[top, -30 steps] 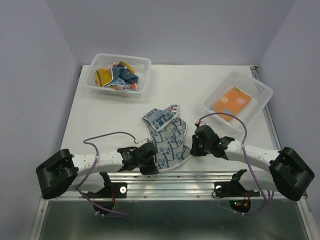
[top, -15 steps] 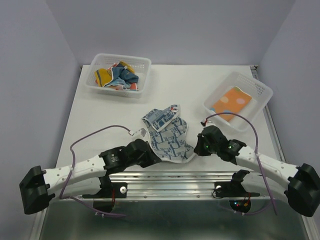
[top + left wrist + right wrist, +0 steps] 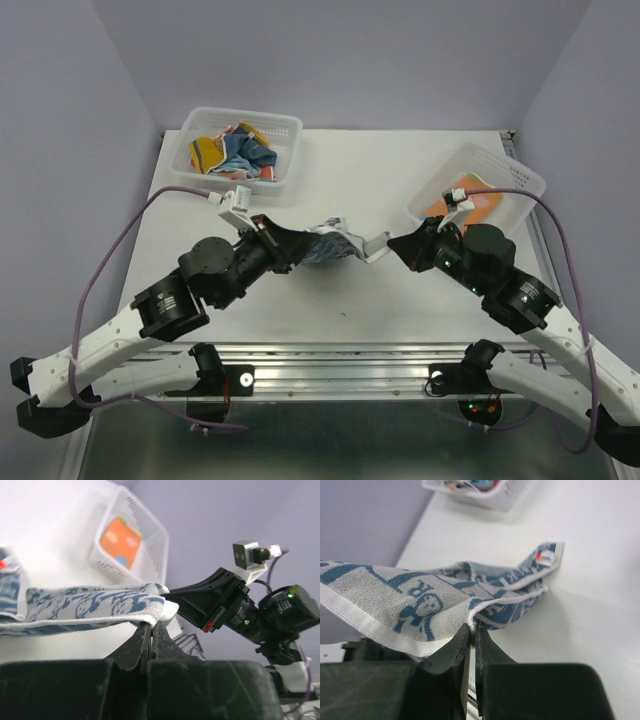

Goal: Fold and stack the towels
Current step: Flatten out the crumpled towel

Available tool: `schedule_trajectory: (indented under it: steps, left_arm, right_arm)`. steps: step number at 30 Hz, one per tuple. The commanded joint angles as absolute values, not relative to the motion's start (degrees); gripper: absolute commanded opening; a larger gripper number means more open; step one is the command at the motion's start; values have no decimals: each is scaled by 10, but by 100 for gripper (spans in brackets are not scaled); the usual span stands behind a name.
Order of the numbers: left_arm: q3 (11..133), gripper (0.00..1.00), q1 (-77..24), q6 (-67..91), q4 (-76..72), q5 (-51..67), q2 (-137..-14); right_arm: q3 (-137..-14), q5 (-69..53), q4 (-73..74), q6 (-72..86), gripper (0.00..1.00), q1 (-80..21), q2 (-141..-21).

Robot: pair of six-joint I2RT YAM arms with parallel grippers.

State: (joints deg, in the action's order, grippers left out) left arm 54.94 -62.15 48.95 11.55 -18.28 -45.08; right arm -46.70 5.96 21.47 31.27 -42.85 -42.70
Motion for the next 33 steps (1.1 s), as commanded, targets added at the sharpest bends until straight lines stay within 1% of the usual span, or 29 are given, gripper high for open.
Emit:
schedule_trajectory:
  steps: [1, 2, 4, 10, 12, 17, 23, 27, 30, 32, 33]
  left_arm:
    - [589, 0, -623, 410, 74, -157, -402]
    - [587, 0, -623, 407, 63, -145, -378]
    - [591, 0, -623, 396, 43, -104, -353]
    - [628, 0, -623, 393, 19, 32, -352]
    - [642, 0, -623, 394, 15, 60, -353]
    - [643, 0, -623, 404, -10, 82, -337]
    - [627, 0, -623, 426, -20, 83, -312]
    - [621, 0, -623, 425, -17, 63, -303]
    - [610, 0, -623, 425, -5, 40, -307]
    - [600, 0, -623, 417, -1, 5, -312]
    - [597, 0, -623, 415, -1, -43, -315]
  right_arm:
    - [-561, 10, 149, 295, 1, -434, -403]
    - [-571, 0, 144, 294, 1, -435, -391]
    - [-594, -64, 127, 296, 1, -434, -383]
    - [-641, -201, 101, 328, 1, -435, -372]
    - [-650, -240, 75, 350, 1, -434, -361]
    - [-665, -273, 27, 386, 1, -434, -341]
    - [-685, -276, 40, 391, 1, -434, -329]
    - [-689, -258, 54, 386, 1, -434, -326]
    - [-683, -211, 81, 364, 1, -434, -324]
    - [-672, -156, 100, 341, 1, -434, -325]
    - [-666, -131, 104, 333, 1, -434, -326]
